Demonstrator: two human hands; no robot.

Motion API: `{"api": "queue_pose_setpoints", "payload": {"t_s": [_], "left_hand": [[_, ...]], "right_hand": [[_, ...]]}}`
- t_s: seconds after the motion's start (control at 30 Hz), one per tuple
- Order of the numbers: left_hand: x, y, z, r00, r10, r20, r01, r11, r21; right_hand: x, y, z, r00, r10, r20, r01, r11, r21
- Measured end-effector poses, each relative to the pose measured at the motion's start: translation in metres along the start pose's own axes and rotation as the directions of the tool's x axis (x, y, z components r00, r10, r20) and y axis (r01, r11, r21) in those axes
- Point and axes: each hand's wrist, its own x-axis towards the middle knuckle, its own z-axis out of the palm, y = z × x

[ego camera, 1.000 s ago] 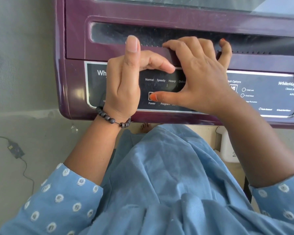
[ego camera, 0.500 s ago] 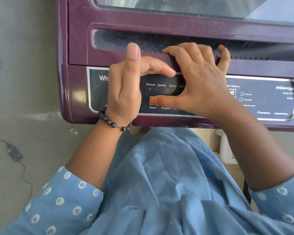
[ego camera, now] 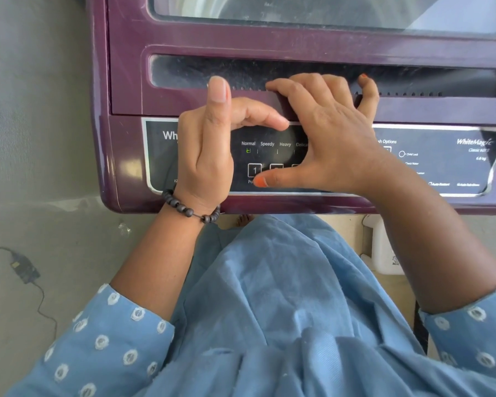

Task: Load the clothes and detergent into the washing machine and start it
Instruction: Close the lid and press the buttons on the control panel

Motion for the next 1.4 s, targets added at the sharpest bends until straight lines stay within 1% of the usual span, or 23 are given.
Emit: {"api": "queue_pose_setpoints", "payload": {"t_s": [0.4,0.63,1.17,1.27,1.4], "left_hand": [[0.007,-0.003,0.001,1.0,-0.012,-0.008,0.012,1.0,-0.006],[0.009,-0.004,0.002,1.0,0.012,-0.011,-0.012,1.0,0.007],[0.009,-0.005,0.002,1.0,0.011,-0.01,-0.011,1.0,0.005],[0.01,-0.004,0.002,1.0,0.026,-0.007,-0.025,0.999,0.023],[0.008,-0.003,0.002,0.999,0.042,0.006,-0.042,0.998,0.046]], "right_hand": [[0.007,0.003,-0.006,0.996,0.0,0.089,0.004,0.999,-0.044],[0.009,0.005,-0.006,0.997,0.002,0.083,0.001,0.999,-0.044],[0.009,0.006,-0.005,0.998,-0.017,0.055,0.017,1.0,-0.007],[0.009,0.006,-0.006,0.998,-0.013,0.068,0.013,1.0,-0.004],[0.009,0.006,-0.014,0.992,-0.013,0.122,0.01,1.0,0.026]]}}
